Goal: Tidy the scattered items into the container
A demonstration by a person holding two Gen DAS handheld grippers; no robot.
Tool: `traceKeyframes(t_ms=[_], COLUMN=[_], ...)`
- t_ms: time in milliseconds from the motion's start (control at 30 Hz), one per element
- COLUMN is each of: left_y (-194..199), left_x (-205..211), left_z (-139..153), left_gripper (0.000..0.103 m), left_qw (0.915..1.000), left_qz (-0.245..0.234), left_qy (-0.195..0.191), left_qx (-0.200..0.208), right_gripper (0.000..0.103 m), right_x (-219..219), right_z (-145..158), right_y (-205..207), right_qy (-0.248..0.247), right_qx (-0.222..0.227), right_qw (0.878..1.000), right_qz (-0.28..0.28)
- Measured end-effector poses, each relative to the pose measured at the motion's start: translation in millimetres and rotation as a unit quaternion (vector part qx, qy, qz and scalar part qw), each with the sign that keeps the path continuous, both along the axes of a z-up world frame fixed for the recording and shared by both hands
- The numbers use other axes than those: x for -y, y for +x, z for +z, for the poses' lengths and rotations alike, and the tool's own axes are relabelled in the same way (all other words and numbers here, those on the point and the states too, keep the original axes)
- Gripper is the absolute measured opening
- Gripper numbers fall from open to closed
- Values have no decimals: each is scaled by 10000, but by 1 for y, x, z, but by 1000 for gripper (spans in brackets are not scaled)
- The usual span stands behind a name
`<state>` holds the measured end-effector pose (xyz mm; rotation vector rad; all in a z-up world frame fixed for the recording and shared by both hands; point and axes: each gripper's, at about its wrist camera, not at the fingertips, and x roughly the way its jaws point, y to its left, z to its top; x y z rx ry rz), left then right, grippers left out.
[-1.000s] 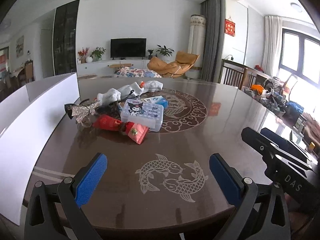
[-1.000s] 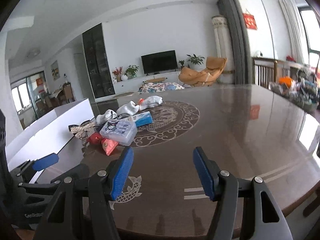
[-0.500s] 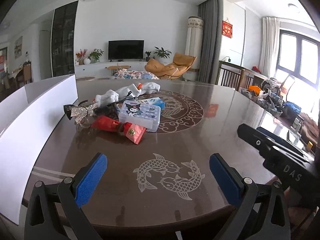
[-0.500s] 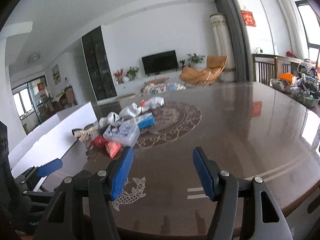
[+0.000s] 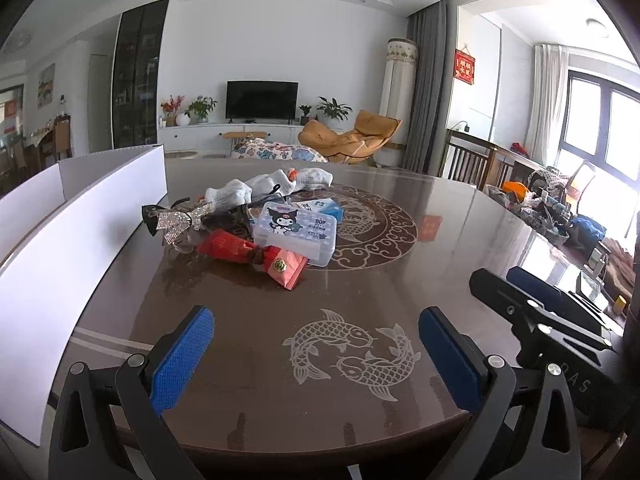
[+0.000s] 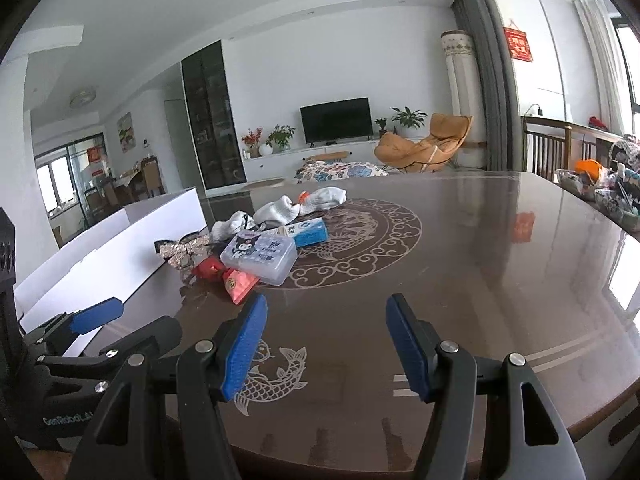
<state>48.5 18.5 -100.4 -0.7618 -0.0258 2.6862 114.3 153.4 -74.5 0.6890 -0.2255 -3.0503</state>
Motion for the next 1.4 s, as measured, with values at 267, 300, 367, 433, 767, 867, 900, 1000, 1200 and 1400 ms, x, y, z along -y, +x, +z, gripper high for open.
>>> traceKeyframes(t_ms=[267,300,367,433,767,867,900,1000,1200,1400], left_y=[-4,-5,-6,-7,-10,-9,-9,-9,-12,-12], left_x=[6,7,9,11,11,11,11,11,12,10], left_z=[-4,-4,-5,-6,-8,-8,-7,-8,-9,-9], left_gripper=[103,103,103,103,103,103,103,103,103,103], left_qw=[9998,9998,9996,9995,9993,9993,9993,9993,9992,9993], left_qz=[54,60,64,59,-4,-31,-37,-39,-15,-21], left_qy=[128,151,215,261,311,326,331,333,346,295], left_qx=[119,142,168,163,202,153,144,165,216,208], right_gripper=[63,63,63,63,63,63,63,63,63,63], right_x=[8,8,9,11,18,16,16,13,8,8], right_z=[-5,-5,-5,-6,-9,-11,-11,-11,-13,-13], right_y=[-7,-8,-9,-11,-16,-18,-18,-19,-21,-21], right_qy=[137,145,152,164,276,246,232,183,63,44], right_qx=[140,146,157,178,238,264,274,308,348,359], right_qw=[9998,9997,9997,9997,9992,9992,9992,9992,9993,9993], right_qz=[91,89,83,90,171,166,163,151,111,107])
